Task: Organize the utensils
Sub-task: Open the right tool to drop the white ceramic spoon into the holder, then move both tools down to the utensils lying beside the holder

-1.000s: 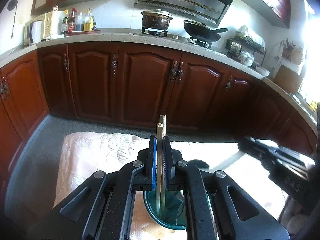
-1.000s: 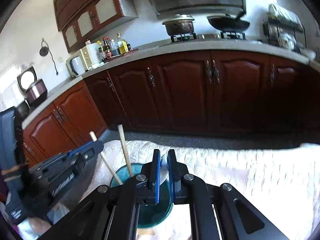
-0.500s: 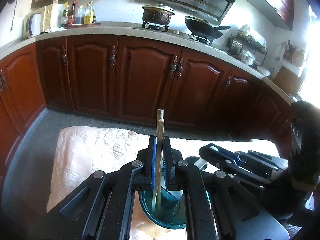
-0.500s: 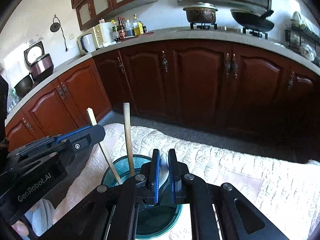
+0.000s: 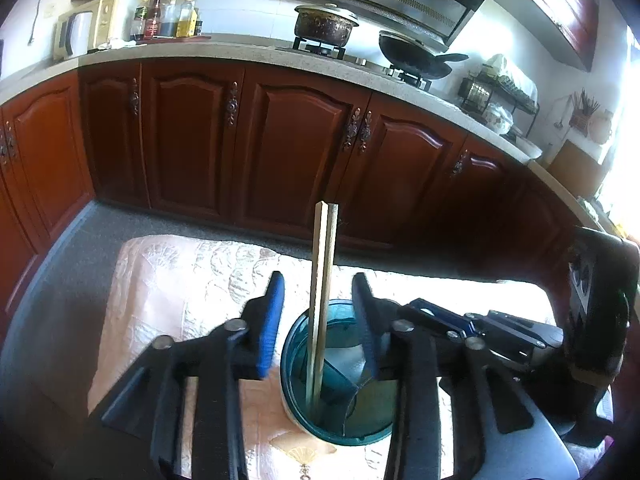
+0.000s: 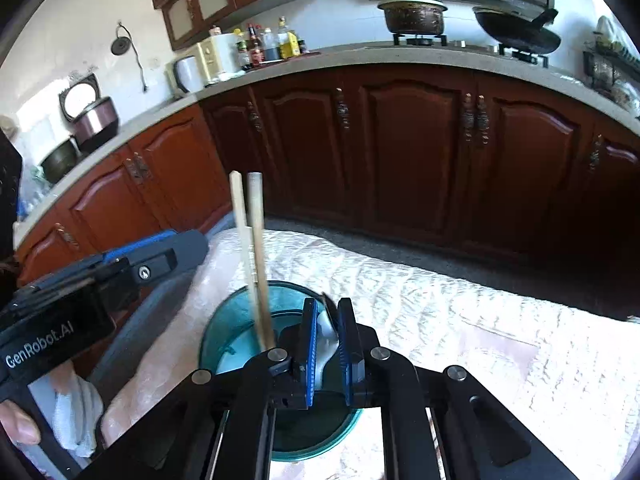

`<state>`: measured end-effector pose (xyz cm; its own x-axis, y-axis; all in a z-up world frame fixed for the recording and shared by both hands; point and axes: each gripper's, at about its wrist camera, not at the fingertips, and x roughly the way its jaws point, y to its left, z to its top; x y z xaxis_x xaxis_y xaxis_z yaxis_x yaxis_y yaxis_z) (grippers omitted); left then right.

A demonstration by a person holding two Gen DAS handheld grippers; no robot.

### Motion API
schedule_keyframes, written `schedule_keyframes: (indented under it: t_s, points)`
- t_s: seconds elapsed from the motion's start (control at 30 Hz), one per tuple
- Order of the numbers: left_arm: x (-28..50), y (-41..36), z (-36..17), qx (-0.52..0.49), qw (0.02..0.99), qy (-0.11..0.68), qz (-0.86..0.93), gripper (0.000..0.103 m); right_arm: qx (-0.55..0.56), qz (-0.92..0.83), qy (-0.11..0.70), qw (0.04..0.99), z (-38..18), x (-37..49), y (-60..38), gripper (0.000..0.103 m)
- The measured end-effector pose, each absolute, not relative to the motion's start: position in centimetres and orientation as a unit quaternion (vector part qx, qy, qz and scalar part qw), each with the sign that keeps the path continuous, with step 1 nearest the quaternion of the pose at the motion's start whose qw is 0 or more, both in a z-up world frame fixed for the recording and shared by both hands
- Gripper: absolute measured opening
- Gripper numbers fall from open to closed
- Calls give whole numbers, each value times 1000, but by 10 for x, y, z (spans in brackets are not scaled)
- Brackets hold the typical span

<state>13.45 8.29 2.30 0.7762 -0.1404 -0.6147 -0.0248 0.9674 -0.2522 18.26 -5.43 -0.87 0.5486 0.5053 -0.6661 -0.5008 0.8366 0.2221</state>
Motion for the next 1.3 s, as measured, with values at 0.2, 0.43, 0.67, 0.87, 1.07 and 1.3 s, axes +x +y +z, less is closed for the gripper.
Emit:
schedule_keyframes:
  t_s: [0.2,0.43,0.67,0.87,1.07,1.3]
  points:
    - [121,83,28,-117,937,329,-29,39,50,292,381,876,-8,177,-75,40]
    - [103,76,27,-103,939,327,-22,44,71,288,371,880,1,152,-96,40]
    - [87,52,18,-71,939,336,-19,46,71,263,359,893,7,118,-114,40]
    - [70,33,13,-58,940,337,-23,47,59,234,348,906,13,92,-130,42]
    - [57,16,14,-50,940,335,-39,53,54,215,340,914,19,69,-147,43]
    - [46,1,17,-50,938,337,-56,59,55,202,332,920,26,49,-161,44]
